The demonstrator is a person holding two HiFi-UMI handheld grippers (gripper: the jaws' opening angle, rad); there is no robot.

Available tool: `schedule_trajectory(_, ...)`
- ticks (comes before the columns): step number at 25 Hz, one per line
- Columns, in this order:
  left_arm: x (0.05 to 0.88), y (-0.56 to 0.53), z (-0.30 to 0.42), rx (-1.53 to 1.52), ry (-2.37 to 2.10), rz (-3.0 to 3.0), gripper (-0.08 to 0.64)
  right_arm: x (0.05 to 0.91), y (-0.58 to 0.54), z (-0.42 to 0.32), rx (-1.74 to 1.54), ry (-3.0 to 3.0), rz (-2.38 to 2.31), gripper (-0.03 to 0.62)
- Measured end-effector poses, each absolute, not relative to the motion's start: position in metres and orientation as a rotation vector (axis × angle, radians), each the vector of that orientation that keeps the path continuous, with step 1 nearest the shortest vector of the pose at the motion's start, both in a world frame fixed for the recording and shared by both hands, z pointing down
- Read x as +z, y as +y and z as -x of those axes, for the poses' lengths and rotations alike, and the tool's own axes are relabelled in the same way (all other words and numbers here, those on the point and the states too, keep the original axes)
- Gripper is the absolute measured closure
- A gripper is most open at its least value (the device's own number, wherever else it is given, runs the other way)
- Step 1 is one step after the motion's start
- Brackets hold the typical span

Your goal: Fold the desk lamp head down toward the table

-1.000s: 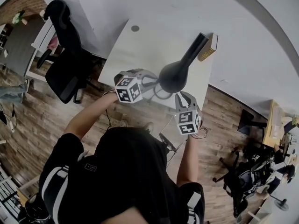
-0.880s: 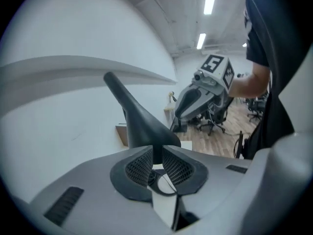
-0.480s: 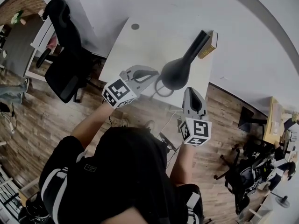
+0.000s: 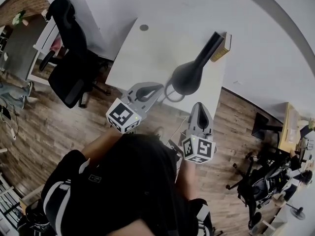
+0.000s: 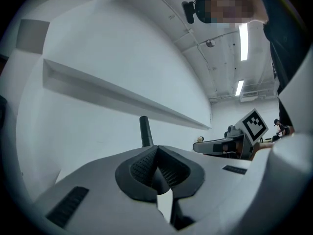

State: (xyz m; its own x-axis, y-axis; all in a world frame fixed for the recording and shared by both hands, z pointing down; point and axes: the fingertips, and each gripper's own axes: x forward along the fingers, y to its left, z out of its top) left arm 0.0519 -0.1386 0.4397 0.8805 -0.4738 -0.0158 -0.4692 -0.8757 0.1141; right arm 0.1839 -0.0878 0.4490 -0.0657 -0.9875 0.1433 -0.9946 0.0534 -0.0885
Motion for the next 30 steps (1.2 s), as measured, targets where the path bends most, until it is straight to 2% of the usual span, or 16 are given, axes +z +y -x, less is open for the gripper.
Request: schedule_trajectory(30, 0.446, -0.117, -0.056, -0.078, -0.732, -2.947, 0.535, 0.462, -0.07, -0.183, 0.252, -2.215, -2.134, 0.578)
